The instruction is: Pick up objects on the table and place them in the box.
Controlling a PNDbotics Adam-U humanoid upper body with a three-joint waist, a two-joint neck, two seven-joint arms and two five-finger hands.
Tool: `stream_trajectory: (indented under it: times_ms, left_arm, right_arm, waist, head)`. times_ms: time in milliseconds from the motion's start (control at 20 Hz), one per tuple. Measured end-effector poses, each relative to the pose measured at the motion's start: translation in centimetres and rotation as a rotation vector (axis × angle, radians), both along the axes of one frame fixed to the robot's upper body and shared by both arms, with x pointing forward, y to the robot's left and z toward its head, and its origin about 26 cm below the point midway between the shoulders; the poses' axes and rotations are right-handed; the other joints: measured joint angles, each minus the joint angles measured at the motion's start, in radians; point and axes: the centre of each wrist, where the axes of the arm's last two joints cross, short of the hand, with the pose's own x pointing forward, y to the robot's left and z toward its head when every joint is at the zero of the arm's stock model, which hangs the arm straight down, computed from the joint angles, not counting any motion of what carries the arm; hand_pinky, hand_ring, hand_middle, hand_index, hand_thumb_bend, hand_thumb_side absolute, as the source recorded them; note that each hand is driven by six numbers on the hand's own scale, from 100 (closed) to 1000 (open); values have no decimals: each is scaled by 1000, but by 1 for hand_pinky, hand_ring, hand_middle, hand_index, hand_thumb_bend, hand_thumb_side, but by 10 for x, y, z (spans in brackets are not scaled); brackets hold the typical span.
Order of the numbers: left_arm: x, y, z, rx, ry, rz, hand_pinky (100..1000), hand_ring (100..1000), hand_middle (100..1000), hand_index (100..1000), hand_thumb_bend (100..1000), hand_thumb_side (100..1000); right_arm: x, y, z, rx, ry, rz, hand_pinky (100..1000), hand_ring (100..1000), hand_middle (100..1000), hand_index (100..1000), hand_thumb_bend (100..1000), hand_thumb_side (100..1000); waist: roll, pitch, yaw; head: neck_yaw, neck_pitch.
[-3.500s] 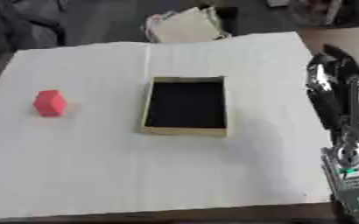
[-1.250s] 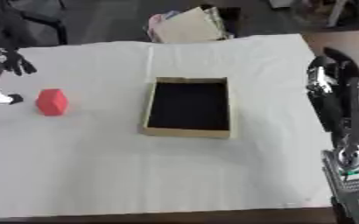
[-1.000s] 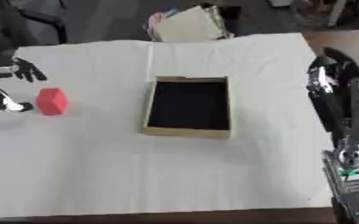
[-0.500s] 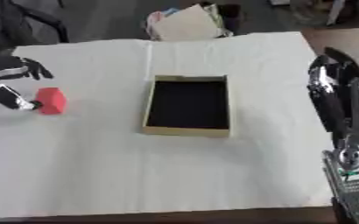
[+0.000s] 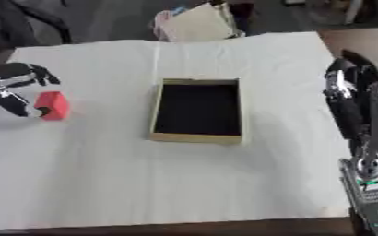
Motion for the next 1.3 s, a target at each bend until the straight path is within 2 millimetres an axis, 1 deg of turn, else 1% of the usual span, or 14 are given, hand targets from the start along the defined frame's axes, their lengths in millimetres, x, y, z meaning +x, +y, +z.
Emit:
stream_trajectory:
  times_ms: [250,350,400,500,600,750,900,1100,1200,1300]
  left_arm:
    - [0,1,-3,9,14,2,771,739,725,853,325,139]
    - [0,1,-3,10,12,3,762,721,696,842,313,118]
    - [0,1,-2,9,10,3,753,702,663,829,299,100]
    - [1,1,-1,6,-1,3,736,663,600,804,256,100]
    - [1,0,0,3,-23,2,730,644,569,794,239,100]
    - [2,-2,5,-4,-64,-5,728,637,547,787,233,100]
    - [6,-8,20,-27,-122,-25,729,632,538,785,224,100]
    - [12,-25,49,-64,-201,-78,729,633,538,785,226,100]
    - [17,-41,63,-73,-226,-125,729,633,539,785,226,100]
    - [23,-63,71,-84,-238,-182,728,631,539,785,230,100]
  right_arm:
    - [0,0,0,2,0,1,572,745,535,857,100,701]
    - [0,0,0,2,0,1,572,745,534,857,100,702]
    - [0,0,0,2,0,1,572,745,535,857,100,702]
    - [0,0,0,2,0,1,572,745,535,857,100,701]
    - [0,0,0,2,0,1,572,745,535,857,100,701]
    - [0,0,0,2,0,1,573,745,535,857,100,701]
    - [0,0,0,2,0,2,573,745,535,857,100,700]
    - [0,1,0,0,0,6,573,745,535,857,100,700]
    - [0,2,0,-2,2,11,573,745,535,857,100,700]
    - [0,2,0,-2,3,14,572,745,535,857,100,701]
  waist:
    - [0,1,-1]
    - [0,1,-1]
    - [0,1,-1]
    - [1,2,-1]
    - [1,2,-1]
    - [2,2,-1]
    - [3,2,1]
    - [6,-2,2]
    - [5,-4,2]
    - [3,-8,0]
  head:
    - [0,0]
    - [0,0]
    - [0,0]
    - [0,0]
    - [0,-1]
    - [0,-1]
    - [-1,-1]
    - [-1,-1]
    - [0,-1]
    - [1,-1]
